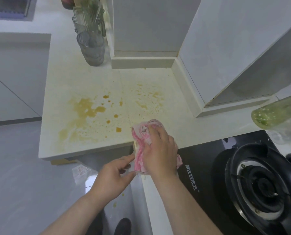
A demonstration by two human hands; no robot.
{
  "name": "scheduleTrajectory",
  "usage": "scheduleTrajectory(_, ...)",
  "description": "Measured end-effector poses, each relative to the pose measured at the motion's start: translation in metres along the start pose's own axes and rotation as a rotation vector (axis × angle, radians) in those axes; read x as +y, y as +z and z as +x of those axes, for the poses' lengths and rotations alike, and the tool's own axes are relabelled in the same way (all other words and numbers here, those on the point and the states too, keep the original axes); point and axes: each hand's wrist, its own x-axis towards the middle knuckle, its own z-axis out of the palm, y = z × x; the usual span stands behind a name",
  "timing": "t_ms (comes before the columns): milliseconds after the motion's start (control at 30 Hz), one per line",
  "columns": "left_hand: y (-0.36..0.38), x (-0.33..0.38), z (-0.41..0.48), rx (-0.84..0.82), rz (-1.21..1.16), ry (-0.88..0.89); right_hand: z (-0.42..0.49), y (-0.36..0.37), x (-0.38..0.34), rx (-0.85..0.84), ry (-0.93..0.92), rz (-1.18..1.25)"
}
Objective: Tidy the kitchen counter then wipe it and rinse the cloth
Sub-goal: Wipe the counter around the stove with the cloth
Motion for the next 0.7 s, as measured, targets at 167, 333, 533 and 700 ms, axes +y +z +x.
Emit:
scheduleTrajectory(167,-0.037,-0.004,-0.008,0.067,0.134,0.063,-0.024,-0.004,0.001,-0.011,0.059,-0.054)
scheduleTrajectory(333,-0.074,-0.018,-0.018,0.094,0.311,0.16,-0.039,-0.003,0.002,-0.022,0.115,-0.067)
scheduleTrajectory(533,-0.126,-0.029,-0.027,0.308,0.294,0.159,-0.037,0.001,-0.004,0.09,0.121,-0.055)
scheduleTrajectory(700,-0.179,-0.046,-0.026,0.46,0.213,-0.281,-0.034,-0.001,-0.013,0.054,0.165,-0.094)
